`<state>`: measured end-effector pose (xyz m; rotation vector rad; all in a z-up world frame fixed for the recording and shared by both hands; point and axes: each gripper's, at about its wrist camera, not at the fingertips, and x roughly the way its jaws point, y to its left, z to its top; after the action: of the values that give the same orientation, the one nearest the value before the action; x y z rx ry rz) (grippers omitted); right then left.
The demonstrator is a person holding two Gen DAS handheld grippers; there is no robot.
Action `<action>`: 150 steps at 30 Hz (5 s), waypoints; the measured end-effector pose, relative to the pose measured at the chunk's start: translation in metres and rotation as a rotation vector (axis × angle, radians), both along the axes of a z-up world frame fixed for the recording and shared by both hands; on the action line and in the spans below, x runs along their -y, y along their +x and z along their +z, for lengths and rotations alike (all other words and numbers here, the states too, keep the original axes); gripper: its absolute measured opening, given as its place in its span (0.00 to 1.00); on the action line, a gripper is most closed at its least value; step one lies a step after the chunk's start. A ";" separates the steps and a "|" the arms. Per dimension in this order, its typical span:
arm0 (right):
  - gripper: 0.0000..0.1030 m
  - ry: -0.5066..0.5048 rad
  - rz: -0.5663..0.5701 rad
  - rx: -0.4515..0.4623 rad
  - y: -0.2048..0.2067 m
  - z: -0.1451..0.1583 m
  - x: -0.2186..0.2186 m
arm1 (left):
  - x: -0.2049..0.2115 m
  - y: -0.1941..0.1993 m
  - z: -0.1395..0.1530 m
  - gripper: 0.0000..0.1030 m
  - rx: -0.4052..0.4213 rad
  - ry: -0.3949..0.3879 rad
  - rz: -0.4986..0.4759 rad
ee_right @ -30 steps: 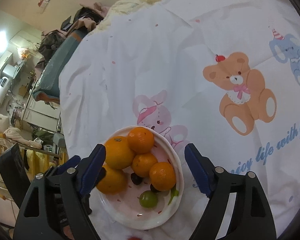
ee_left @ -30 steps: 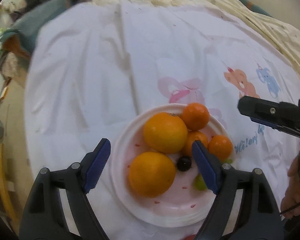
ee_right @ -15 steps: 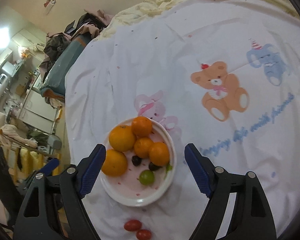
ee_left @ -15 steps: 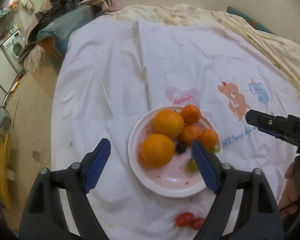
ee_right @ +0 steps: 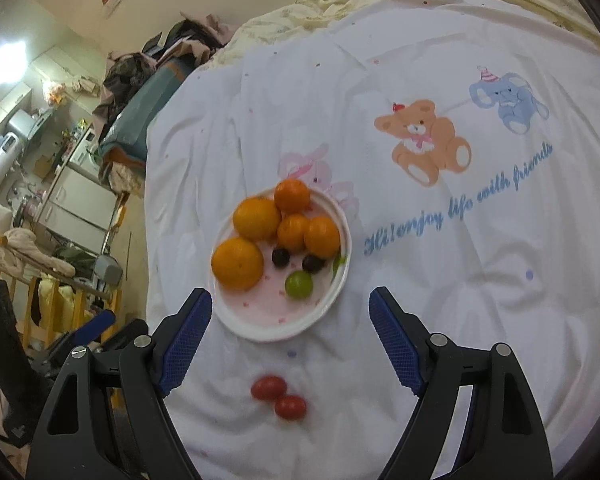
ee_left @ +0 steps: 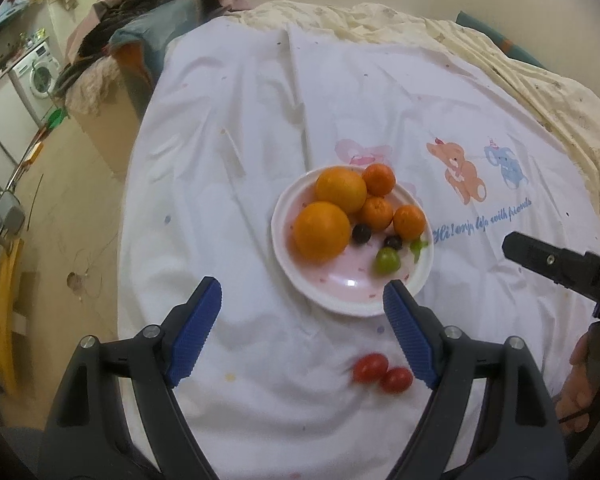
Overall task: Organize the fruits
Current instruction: 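Move the right gripper to the two red cherry tomatoes and grasp one, then lift the tomato with the right gripper while the left gripper grasps the other tomato, then lower both red tomatoes onto the plate and open both grippers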
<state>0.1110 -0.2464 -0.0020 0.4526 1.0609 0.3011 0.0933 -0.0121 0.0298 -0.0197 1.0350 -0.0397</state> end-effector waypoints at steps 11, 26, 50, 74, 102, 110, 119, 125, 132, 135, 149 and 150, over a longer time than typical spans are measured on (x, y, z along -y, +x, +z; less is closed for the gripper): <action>0.81 0.026 0.048 -0.158 -0.020 -0.044 -0.019 | -0.017 -0.021 -0.020 0.78 -0.028 -0.042 0.039; 0.62 -0.257 0.422 -0.253 -0.031 -0.095 -0.107 | -0.031 -0.019 -0.031 0.78 -0.070 -0.071 0.062; 0.34 -0.179 0.411 -0.193 -0.034 -0.080 -0.070 | -0.018 -0.014 -0.047 0.78 -0.104 -0.052 0.048; 0.34 -0.034 0.039 -0.122 -0.018 -0.052 0.031 | 0.086 -0.015 -0.124 0.50 -0.296 0.094 -0.252; 0.34 -0.033 0.047 -0.096 -0.016 -0.044 0.021 | 0.015 -0.016 -0.079 0.29 -0.170 -0.005 -0.070; 0.34 0.011 0.067 -0.027 -0.002 -0.029 0.013 | -0.007 0.010 -0.041 0.30 -0.070 -0.041 -0.022; 0.34 0.085 0.072 -0.055 0.028 -0.046 0.009 | 0.013 0.042 -0.058 0.30 -0.124 -0.080 -0.069; 0.34 0.104 0.091 -0.106 0.050 -0.070 -0.006 | 0.036 0.060 -0.082 0.30 -0.168 -0.056 -0.110; 0.34 0.128 0.072 -0.183 0.068 -0.094 -0.014 | 0.039 0.068 -0.098 0.30 -0.215 -0.077 -0.085; 0.34 0.098 0.090 -0.194 0.071 -0.097 -0.019 | 0.038 0.070 -0.100 0.30 -0.214 -0.070 -0.074; 0.52 0.024 0.101 -0.162 0.071 -0.091 -0.023 | 0.036 0.072 -0.109 0.47 -0.261 -0.041 -0.020; 0.56 0.022 0.093 -0.155 0.071 -0.089 -0.022 | 0.036 0.072 -0.106 0.58 -0.249 -0.041 -0.026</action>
<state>0.1815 -0.2247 -0.0914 0.4523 1.2330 0.3653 0.1648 -0.0479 -0.0767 -0.0498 1.2830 -0.0836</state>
